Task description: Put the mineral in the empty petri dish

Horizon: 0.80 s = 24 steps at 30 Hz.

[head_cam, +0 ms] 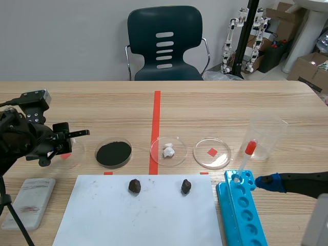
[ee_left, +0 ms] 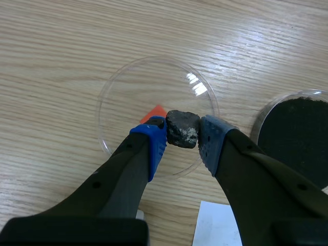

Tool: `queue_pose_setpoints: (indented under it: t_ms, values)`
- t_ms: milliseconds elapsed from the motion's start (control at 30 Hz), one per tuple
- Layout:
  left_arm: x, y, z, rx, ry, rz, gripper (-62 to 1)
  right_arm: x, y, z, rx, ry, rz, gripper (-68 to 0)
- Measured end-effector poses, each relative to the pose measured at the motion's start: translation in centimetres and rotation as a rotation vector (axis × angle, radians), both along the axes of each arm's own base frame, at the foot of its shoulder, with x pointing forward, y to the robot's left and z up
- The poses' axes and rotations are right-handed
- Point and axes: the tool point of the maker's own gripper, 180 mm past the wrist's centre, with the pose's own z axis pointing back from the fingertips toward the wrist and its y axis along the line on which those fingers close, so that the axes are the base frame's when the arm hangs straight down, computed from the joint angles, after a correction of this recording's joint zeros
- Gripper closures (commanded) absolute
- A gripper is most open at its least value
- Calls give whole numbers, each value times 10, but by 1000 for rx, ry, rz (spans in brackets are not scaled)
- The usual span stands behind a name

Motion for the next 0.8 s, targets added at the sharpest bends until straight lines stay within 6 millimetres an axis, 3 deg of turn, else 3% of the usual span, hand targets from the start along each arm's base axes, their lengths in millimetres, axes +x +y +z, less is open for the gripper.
queue_pose_setpoints:
  t_ms: [467,800]
  values:
    - [16,3,1,-31,100,13,-116,0,0,0,0,0,0,-569]
    - [10,15,-26,-42,211,58,-116,0,0,0,0,0,0,-569]
